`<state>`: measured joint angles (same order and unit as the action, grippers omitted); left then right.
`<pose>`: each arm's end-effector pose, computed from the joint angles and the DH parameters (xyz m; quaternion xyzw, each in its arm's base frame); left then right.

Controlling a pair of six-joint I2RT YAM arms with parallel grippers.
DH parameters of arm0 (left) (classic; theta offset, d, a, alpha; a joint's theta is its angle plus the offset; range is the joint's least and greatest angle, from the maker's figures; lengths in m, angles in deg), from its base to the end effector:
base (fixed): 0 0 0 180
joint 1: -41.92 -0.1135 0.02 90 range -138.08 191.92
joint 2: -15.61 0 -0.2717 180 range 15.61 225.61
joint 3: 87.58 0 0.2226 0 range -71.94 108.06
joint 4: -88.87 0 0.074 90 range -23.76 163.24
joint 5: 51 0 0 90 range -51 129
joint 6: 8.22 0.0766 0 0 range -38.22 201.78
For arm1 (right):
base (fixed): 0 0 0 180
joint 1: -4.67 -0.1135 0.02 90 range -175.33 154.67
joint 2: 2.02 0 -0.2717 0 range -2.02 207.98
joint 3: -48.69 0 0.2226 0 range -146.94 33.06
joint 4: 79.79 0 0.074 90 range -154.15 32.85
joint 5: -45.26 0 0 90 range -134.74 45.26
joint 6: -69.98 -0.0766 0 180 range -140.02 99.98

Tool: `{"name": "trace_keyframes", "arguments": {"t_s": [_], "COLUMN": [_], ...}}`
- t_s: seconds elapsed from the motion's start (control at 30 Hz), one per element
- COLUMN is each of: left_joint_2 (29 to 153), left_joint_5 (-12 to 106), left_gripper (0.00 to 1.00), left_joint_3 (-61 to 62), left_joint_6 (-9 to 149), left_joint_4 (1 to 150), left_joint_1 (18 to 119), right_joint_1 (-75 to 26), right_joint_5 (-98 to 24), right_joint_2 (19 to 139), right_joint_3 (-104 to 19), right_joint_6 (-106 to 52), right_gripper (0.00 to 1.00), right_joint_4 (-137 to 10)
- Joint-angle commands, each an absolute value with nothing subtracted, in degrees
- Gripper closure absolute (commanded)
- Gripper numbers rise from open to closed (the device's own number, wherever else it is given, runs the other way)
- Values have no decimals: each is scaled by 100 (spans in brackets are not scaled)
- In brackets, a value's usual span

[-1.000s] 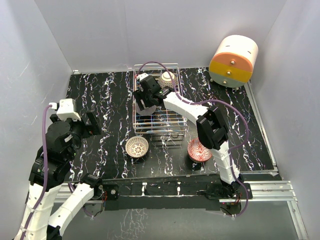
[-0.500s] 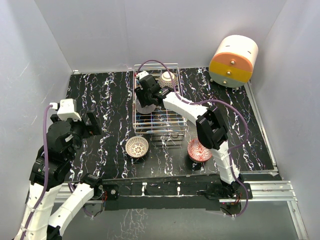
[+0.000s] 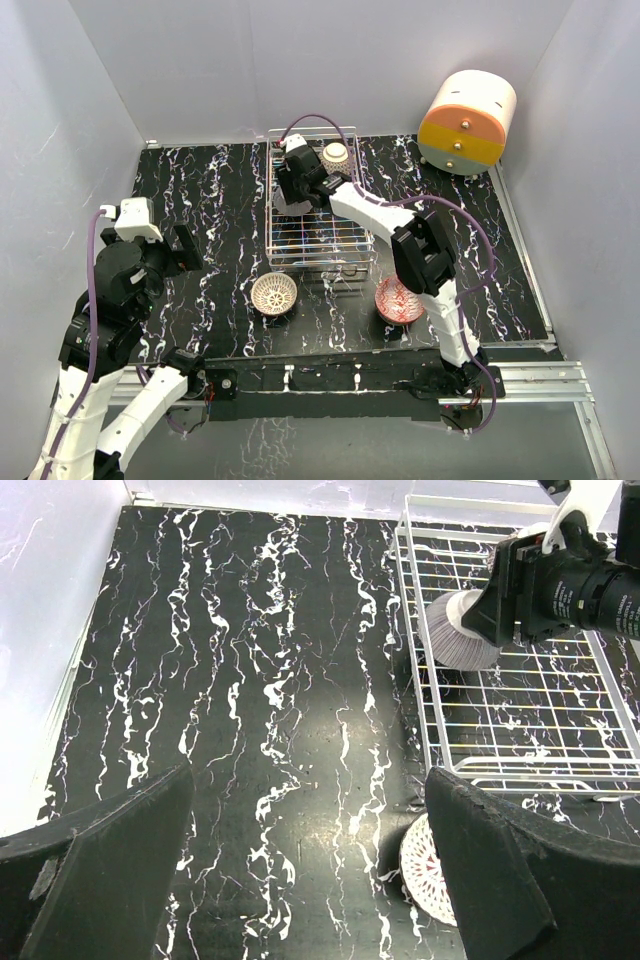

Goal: Load the bowls into the dish rack

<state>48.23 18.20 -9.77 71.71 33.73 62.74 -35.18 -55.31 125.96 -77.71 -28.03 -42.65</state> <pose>0.0951 -0.0071 0.3927 -0.0450 0.7607 -0.0352 0.6465 0.4130 0.3264 0.2281 -0.2079 0.8742 0.0989 0.4275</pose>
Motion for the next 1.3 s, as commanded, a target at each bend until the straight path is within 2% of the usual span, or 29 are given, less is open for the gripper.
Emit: {"name": "trace_keyframes", "arguments": {"t_s": [0.0,0.37,1.0,1.27], "left_joint_2": [4854,4926,5032,5084], "left_joint_5": [1689,1650,1694,1725], "left_gripper": [3,3,3,3], "left_joint_3": [-948,-1013,-1216,-1208], "left_joint_6": [7272,7365,7435,7491], "left_joint_4": [3347,3409,3595,3639], "left_joint_1": [6293,6293,6293,6293], "right_joint_1": [-3383,-3224,-2984,-2926], "right_joint_5": [-5923,-6145,-6355,-6256], "right_joint_2": [12712,13494,14153,14235], "right_joint_3": [-8043,-9013,-9581,-9624], "right_joint_6": [-2805,-2602,-2675,-2723], "right_gripper": [53,53,53,49], "right_joint_4": [-5256,-5534,-6328,-6565]}}
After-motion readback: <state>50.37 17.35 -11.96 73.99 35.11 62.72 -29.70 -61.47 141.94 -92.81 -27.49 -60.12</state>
